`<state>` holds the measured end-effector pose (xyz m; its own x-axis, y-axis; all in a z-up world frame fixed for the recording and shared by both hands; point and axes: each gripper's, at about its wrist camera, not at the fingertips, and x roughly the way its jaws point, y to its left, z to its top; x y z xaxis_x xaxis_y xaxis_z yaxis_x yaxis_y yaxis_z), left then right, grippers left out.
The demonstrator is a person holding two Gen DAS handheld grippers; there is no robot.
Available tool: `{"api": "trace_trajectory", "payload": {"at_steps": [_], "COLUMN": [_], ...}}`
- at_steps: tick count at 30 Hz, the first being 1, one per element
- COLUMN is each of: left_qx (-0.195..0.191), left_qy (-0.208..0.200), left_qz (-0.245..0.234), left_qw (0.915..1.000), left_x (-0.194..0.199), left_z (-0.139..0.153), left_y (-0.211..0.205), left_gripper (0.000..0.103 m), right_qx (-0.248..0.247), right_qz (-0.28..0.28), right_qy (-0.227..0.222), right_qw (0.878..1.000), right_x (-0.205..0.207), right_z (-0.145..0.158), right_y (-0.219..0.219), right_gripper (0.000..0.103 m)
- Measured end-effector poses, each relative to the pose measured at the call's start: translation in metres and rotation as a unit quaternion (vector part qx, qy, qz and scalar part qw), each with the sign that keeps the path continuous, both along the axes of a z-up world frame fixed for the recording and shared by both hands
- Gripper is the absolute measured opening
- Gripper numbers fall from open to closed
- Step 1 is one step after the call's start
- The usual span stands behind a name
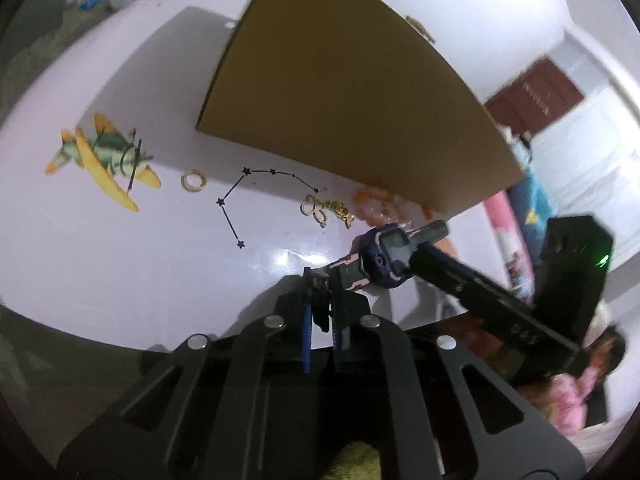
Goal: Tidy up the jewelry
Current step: 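Grasp the watch strap with the left gripper while the right gripper releases the watch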
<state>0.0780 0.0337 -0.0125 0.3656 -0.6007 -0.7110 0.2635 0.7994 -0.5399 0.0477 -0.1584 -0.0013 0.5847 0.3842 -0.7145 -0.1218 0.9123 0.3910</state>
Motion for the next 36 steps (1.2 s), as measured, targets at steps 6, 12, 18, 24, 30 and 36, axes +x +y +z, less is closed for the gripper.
{"api": "trace_trajectory", "payload": {"at_steps": [6, 12, 18, 24, 30, 36], "left_qx": [0.107, 0.107, 0.109, 0.110, 0.109, 0.109], "left_qy": [-0.048, -0.046, -0.047, -0.046, -0.046, -0.045], "left_qz": [-0.040, -0.053, -0.057, -0.060, -0.063, -0.064], "left_qw": [0.9923, 0.9917, 0.9912, 0.9910, 0.9910, 0.9909], "left_x": [-0.012, -0.013, -0.014, -0.013, -0.012, -0.011], "left_z": [0.011, 0.008, 0.008, 0.007, 0.005, 0.005], "left_y": [-0.024, -0.022, -0.021, -0.021, -0.023, -0.024], "left_gripper": [0.007, 0.007, 0.007, 0.007, 0.007, 0.007], "right_qx": [-0.022, -0.016, -0.024, -0.014, 0.045, 0.157], "right_qz": [-0.033, -0.095, -0.092, -0.066, -0.047, -0.043], "right_qy": [-0.009, 0.000, 0.001, 0.020, 0.034, 0.046], "right_qw": [0.999, 0.995, 0.995, 0.998, 0.997, 0.986], "right_x": [-0.018, -0.020, 0.007, 0.027, 0.024, 0.020], "right_z": [0.010, 0.014, 0.014, 0.003, -0.001, -0.013], "right_y": [-0.019, -0.066, -0.082, -0.081, -0.084, -0.100], "right_gripper": [0.031, 0.034, 0.041, 0.045, 0.045, 0.046]}}
